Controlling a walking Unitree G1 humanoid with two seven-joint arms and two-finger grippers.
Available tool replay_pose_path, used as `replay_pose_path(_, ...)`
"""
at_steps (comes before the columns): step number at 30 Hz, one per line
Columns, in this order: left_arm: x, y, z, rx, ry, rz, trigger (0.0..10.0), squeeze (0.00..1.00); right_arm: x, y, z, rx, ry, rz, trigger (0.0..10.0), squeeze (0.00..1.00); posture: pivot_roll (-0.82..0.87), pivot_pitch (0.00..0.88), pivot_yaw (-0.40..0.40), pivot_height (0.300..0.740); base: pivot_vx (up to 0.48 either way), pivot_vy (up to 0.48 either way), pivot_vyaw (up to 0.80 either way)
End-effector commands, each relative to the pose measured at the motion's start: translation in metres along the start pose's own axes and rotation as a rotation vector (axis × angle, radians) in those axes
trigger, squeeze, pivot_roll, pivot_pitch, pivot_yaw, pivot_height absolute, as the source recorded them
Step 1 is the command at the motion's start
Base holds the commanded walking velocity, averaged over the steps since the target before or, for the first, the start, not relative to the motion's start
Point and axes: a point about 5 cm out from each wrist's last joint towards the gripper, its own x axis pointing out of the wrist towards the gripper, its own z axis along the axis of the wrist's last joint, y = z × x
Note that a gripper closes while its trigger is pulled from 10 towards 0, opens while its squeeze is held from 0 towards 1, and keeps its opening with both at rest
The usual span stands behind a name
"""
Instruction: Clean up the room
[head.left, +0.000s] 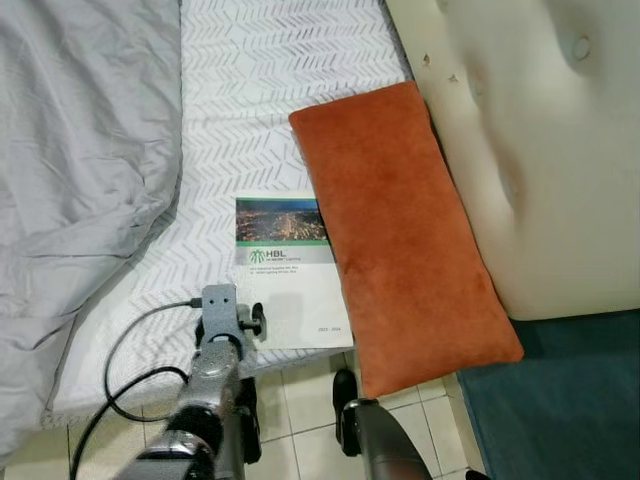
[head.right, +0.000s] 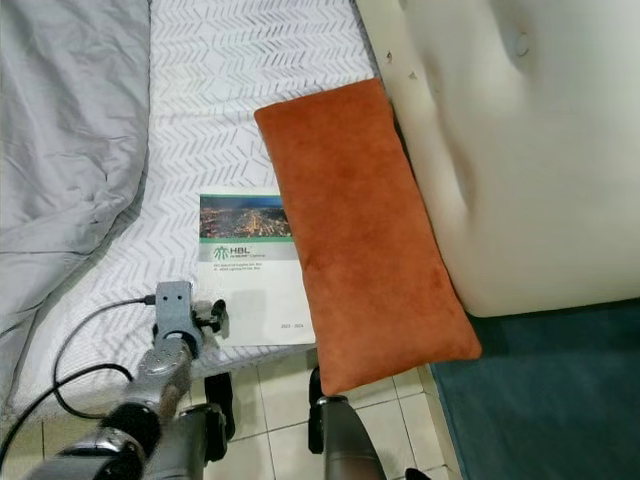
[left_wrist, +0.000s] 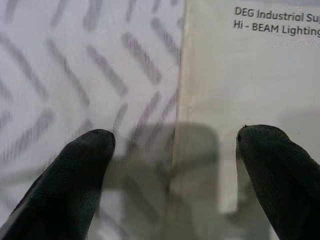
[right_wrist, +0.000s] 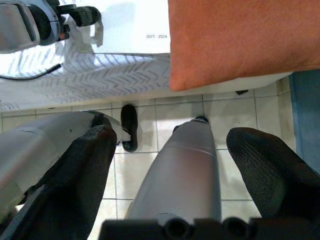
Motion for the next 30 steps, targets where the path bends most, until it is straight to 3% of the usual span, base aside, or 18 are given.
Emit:
replay_pose_path(1, -0.017, -0.003, -0.052, -0.041, 0.191, 0.021, 10.0, 0.00, -0.003, -0.001, -0.011, 0.007, 0.065, 0.003, 10.0, 0.00, -0.35, 0.720, -0.102, 0.740, 0.000, 0.000, 0.00)
replay_pose_path(3, -0.023, -0.025, -0.058, -0.176, 0.213, 0.023, 10.0, 0.00, -0.002, -0.002, -0.011, 0.005, 0.065, 0.004, 10.0, 0.00, -0.34, 0.715, -0.103, 0.740, 0.000, 0.000, 0.00)
replay_pose_path(4, -0.023, -0.025, -0.058, -0.176, 0.213, 0.023, 10.0, 0.00, -0.002, -0.002, -0.011, 0.005, 0.065, 0.004, 10.0, 0.00, -0.34, 0.715, -0.103, 0.740, 0.000, 0.000, 0.00)
replay_pose_path(6, -0.034, -0.056, -0.067, -0.282, 0.257, -0.006, 10.0, 0.00, -0.002, -0.002, -0.012, 0.004, 0.065, 0.007, 10.0, 0.00, -0.34, 0.715, -0.104, 0.740, 0.000, 0.000, 0.00)
replay_pose_path(9, -0.045, -0.078, -0.076, -0.330, 0.303, -0.024, 10.0, 0.00, -0.002, -0.001, -0.013, 0.005, 0.068, 0.010, 10.0, 0.00, -0.35, 0.711, -0.103, 0.740, 0.000, 0.000, 0.00)
replay_pose_path(16, -0.058, -0.084, -0.080, -0.318, 0.299, 0.031, 10.0, 0.00, -0.003, -0.002, -0.014, 0.004, 0.076, 0.013, 10.0, 0.00, -0.34, 0.708, -0.097, 0.740, 0.000, 0.000, 0.00)
replay_pose_path(20, -0.067, -0.084, -0.055, -0.276, 0.190, 0.051, 10.0, 0.00, 0.000, -0.004, -0.014, 0.002, 0.069, 0.012, 10.0, 0.00, -0.33, 0.702, -0.087, 0.740, 0.000, 0.000, 0.00)
replay_pose_path(24, -0.088, -0.084, -0.016, -0.227, 0.070, 0.005, 10.0, 0.00, 0.001, -0.002, -0.013, 0.007, 0.059, 0.018, 10.0, 0.00, -0.32, 0.695, -0.080, 0.740, 0.000, 0.000, 0.00)
replay_pose_path(30, -0.099, -0.082, 0.009, -0.184, 0.029, -0.044, 10.0, 0.00, 0.001, -0.001, -0.013, 0.012, 0.057, 0.027, 10.0, 0.00, -0.32, 0.685, -0.076, 0.740, 0.000, 0.000, 0.00)
